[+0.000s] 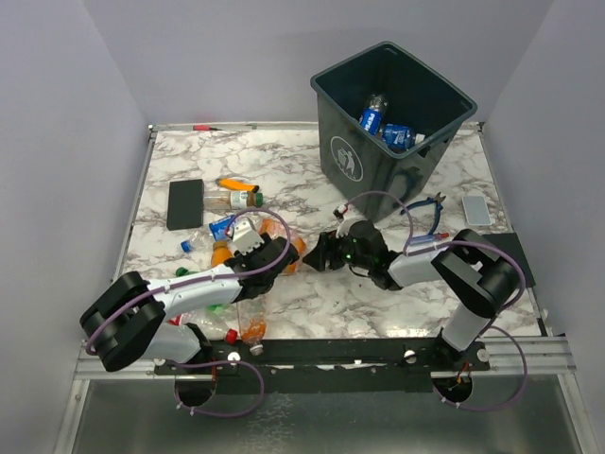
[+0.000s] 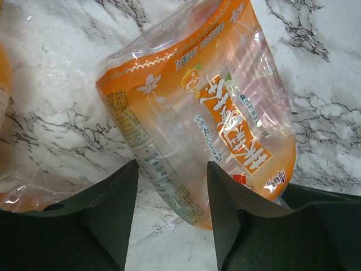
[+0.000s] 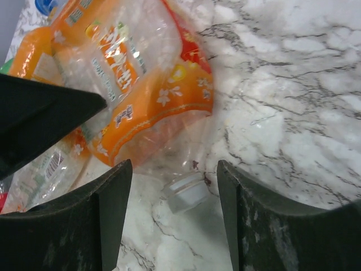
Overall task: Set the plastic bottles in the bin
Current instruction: Pick up the plastic bottle at the center of the board, then place the plastic bottle in the trash bin.
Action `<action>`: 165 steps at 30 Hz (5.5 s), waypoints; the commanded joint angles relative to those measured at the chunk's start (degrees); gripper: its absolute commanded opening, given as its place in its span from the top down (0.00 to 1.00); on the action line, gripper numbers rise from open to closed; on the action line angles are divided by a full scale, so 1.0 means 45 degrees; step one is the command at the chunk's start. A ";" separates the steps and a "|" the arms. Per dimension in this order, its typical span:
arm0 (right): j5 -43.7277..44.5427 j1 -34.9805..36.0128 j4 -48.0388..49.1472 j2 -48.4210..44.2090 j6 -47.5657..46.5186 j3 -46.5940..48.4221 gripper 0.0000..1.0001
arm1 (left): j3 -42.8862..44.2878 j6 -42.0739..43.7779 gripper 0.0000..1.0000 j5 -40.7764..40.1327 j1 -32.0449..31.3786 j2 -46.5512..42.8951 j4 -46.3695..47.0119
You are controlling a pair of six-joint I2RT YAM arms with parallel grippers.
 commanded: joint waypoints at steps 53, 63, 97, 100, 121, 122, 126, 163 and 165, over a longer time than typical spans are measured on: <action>0.3355 -0.0734 -0.5469 -0.6474 0.3878 -0.2203 0.00 | -0.0639 0.4824 0.44 0.3820 0.0708 0.2240 0.5998; 0.0249 -0.2100 -0.2666 -0.4548 0.3953 -0.2181 0.00 | -0.1483 0.4733 0.51 0.4276 0.0808 0.2228 0.6693; -0.2118 -0.2228 0.6829 0.0039 0.7371 -0.3853 0.62 | -0.3480 0.4326 0.38 0.5649 0.0789 -0.0489 0.8464; -0.2155 -0.2225 0.6979 -0.1592 0.7533 -0.4812 0.64 | -0.3636 0.4183 0.20 0.5482 0.0776 -0.2434 0.7962; -0.0834 -0.1965 0.2481 -1.1324 0.6971 -0.3807 0.68 | -0.2297 0.7954 0.01 1.1894 -0.0511 -0.7028 1.1112; -0.0783 -0.1964 0.2677 -1.1268 0.7135 -0.3786 0.68 | -0.2231 0.8177 0.01 1.1890 -0.0717 -0.7008 1.1114; -0.0487 -0.1965 0.3165 -1.1318 0.7408 -0.3651 0.68 | -0.2222 0.8534 0.01 1.1482 -0.1143 -0.6955 1.1171; -0.1731 -0.1754 -0.0852 -1.2626 0.5440 -0.1687 0.09 | -0.1078 1.0101 1.00 0.9734 -0.1952 -0.5224 1.1449; -0.1478 -0.1759 -0.3310 -1.3332 0.4632 -0.0805 0.01 | -0.0777 1.1137 1.00 0.9110 -0.1948 -0.5828 1.0476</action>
